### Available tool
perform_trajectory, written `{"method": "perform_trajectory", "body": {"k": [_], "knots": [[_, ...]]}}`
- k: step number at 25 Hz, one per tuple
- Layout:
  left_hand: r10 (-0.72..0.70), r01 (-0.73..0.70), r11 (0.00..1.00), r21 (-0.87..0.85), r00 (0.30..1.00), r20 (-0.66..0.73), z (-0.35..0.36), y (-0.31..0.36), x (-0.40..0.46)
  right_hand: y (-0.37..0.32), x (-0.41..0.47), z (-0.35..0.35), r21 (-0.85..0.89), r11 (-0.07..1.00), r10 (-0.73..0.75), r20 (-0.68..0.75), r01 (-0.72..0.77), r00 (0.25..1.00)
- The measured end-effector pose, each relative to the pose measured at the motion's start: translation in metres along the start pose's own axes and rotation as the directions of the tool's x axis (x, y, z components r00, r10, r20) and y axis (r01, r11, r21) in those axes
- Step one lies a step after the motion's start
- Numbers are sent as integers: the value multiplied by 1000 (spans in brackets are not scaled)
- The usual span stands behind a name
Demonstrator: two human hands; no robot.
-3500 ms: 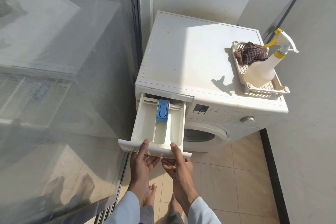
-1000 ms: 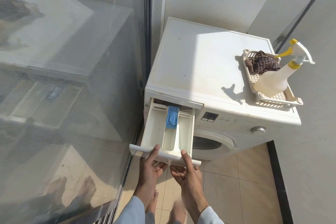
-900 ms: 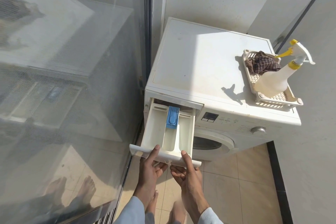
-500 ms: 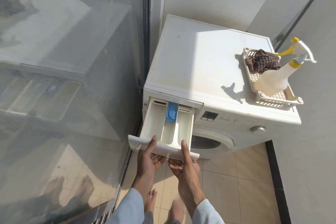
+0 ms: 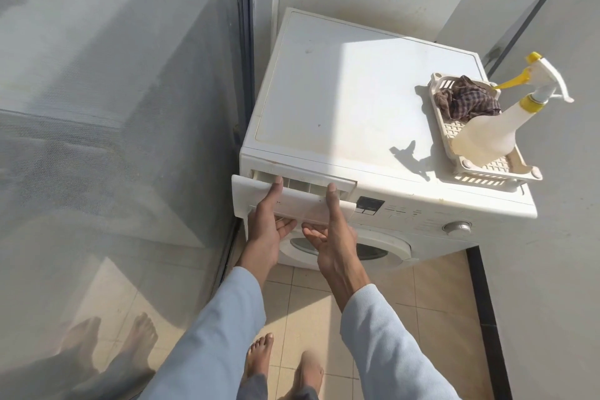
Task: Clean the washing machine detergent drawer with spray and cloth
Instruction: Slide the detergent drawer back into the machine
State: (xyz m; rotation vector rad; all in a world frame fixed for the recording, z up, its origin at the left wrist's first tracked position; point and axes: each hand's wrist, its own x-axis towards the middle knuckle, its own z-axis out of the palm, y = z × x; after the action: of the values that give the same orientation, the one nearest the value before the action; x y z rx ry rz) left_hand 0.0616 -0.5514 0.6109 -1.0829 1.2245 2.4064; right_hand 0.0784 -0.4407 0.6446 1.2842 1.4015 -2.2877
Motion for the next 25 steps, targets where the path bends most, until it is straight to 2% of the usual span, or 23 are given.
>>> {"method": "perform_trajectory", "body": {"k": [12, 18, 22, 25], "knots": [[8, -8, 999, 34, 1000, 3, 27, 20, 29, -20, 31, 29, 100, 995, 27, -33, -23, 999], [-5, 11, 996, 83, 998, -61, 17, 22, 18, -7, 23, 15, -99, 993, 61, -3, -61, 998], [-19, 26, 996, 89, 997, -75, 13, 22, 14, 1, 21, 18, 15, 996, 94, -36, -93, 995], [-46, 51, 996, 72, 997, -64, 16, 23, 16, -7, 30, 26, 99, 988, 118, 26, -120, 993]]}}
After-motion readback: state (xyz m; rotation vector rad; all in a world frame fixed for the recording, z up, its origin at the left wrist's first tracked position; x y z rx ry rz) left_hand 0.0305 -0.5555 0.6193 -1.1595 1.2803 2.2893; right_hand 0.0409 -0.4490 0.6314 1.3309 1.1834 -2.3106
